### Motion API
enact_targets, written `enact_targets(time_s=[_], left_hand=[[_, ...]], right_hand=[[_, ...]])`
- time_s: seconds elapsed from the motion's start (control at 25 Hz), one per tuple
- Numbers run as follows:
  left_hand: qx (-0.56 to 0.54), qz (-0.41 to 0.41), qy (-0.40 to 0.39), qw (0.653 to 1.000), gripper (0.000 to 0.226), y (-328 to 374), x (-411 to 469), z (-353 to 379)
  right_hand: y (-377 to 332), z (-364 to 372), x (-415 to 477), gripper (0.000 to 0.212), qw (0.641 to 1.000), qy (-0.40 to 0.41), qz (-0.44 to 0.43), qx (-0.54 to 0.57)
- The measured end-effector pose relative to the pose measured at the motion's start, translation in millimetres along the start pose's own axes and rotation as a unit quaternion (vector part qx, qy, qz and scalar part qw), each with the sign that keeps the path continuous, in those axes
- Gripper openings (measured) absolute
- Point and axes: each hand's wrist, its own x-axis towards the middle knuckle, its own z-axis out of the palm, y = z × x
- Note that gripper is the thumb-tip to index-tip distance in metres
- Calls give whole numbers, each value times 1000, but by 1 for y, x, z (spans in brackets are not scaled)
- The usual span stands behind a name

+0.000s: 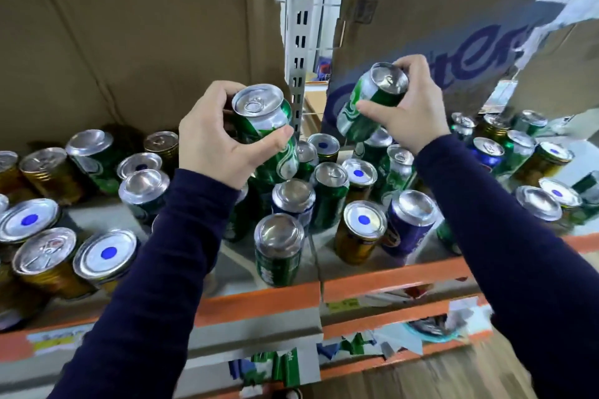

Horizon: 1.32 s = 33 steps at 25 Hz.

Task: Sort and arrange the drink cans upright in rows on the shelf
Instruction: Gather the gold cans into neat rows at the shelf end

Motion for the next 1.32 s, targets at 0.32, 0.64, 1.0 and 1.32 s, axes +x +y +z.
enact_targets(time_s=[0.32,0.64,1.0,1.32], left_hand=[[-13,-17,-24,999,46,-19,29,22],[14,-46,-30,998,51,-6,26,40],[38,-52,-23,998,57,50,1,85],[-55,-52,-52,996,55,102,-8,173]], right_hand=[[46,47,62,80,976,-148,-2,-157],[81,67,79,75,915,-314,-3,-253],[100,-1,53,41,949,-280,-66,-130],[149,-89,18,25,971,-219,-41,-92]])
